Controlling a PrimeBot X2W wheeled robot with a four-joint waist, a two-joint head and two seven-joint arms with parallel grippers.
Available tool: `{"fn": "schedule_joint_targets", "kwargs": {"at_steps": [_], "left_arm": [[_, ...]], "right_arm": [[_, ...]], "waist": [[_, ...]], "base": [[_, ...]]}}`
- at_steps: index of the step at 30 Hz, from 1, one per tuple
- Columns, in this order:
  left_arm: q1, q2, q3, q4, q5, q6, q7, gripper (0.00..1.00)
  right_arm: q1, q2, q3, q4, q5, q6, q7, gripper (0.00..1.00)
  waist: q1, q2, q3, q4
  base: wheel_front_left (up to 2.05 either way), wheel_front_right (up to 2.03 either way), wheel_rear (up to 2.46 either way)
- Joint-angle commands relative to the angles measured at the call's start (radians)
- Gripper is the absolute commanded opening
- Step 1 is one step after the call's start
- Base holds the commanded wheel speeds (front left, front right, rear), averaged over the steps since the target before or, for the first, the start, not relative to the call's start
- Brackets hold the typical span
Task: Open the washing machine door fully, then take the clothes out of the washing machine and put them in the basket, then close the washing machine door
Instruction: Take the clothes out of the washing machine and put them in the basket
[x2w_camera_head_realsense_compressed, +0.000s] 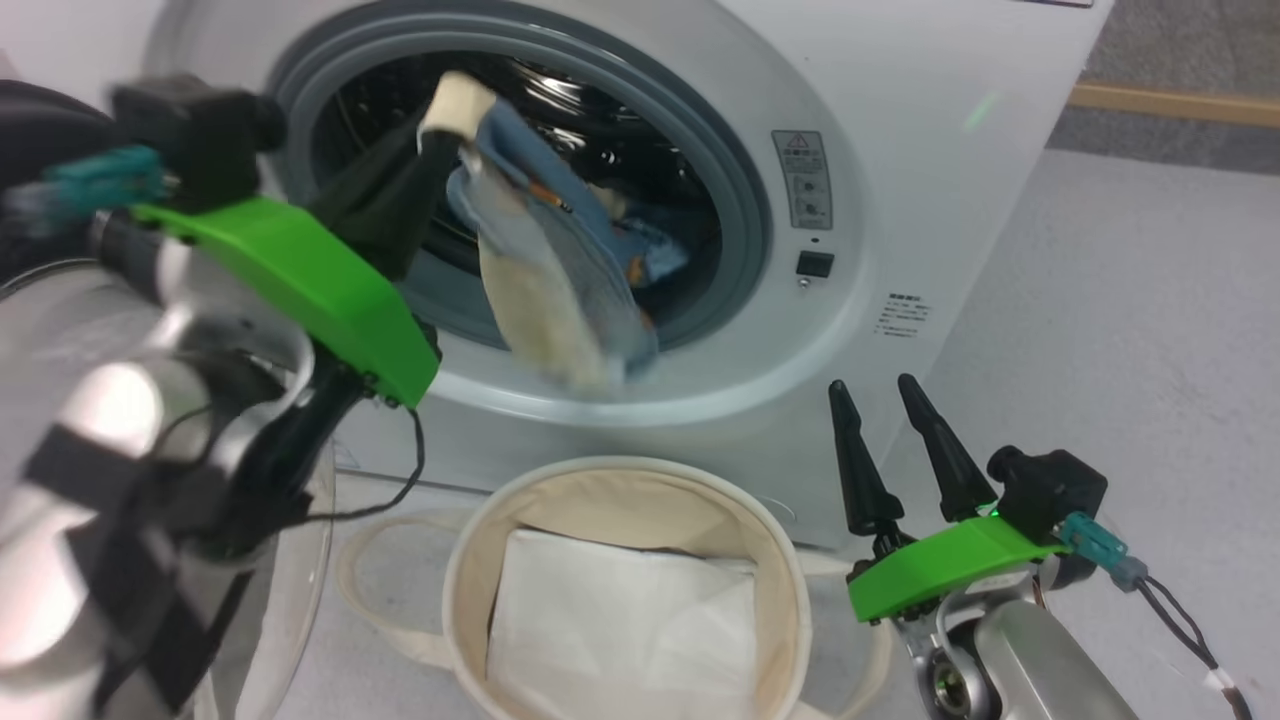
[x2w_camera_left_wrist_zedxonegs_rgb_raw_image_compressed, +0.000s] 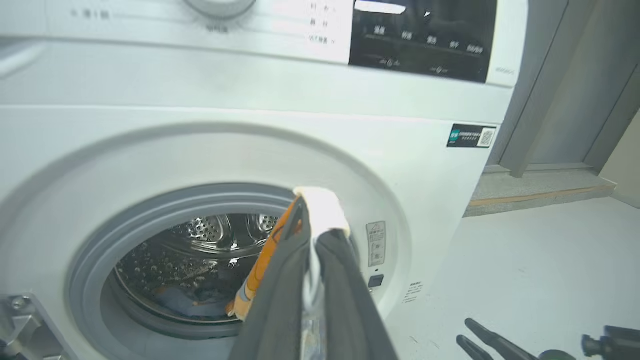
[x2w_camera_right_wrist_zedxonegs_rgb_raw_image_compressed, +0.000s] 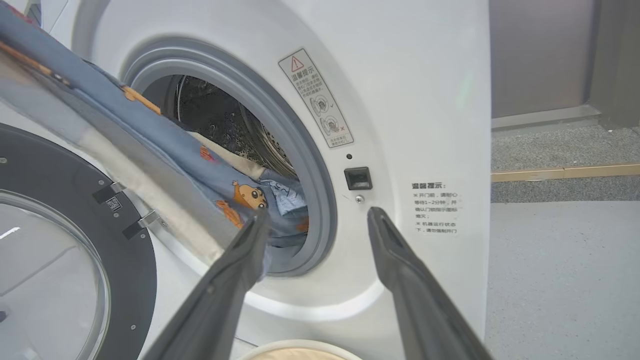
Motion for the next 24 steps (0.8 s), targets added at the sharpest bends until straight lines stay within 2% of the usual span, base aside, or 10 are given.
{"fn": "schedule_joint_targets", "kwargs": {"at_steps": [1, 5, 10, 18, 24], "left_arm": [[-0.042, 0.055, 0.066, -0.124, -0.009, 0.031, 0.045, 0.00], [-0.041, 0.080, 0.103, -0.295, -0.029, 0.102, 0.126, 0.00], [-0.027, 0.092, 0.126, -0.387, -0.053, 0.148, 0.181, 0.00], [-0.018, 0.106, 0.168, -0.447, -0.064, 0.169, 0.179, 0.00], [-0.076, 0.109, 0.233, -0.472, -0.076, 0.185, 0.158, 0.00]], "right_arm": [[-0.012, -0.005, 0.017, -0.036, 0.009, 0.004, -0.012, 1.00], [-0.012, -0.007, 0.023, -0.037, 0.013, 0.004, -0.012, 1.00], [-0.010, -0.007, 0.030, -0.035, 0.018, 0.004, -0.012, 1.00], [-0.005, -0.009, 0.041, -0.036, 0.024, 0.004, -0.012, 1.00], [-0.001, -0.009, 0.046, -0.052, 0.024, 0.004, -0.012, 1.00]], "waist": [[0.0001, -0.0001, -0.011, 0.011], [0.0001, -0.0001, -0.024, 0.018], [0.0001, -0.0001, -0.036, 0.018], [0.0001, -0.0001, -0.045, 0.017], [0.0001, -0.0001, -0.051, 0.016]], "base": [[0.00, 0.00, 0.00], [0.00, 0.00, 0.00], [0.00, 0.00, 0.00], [0.00, 0.00, 0.00], [0.00, 0.00, 0.00]]}}
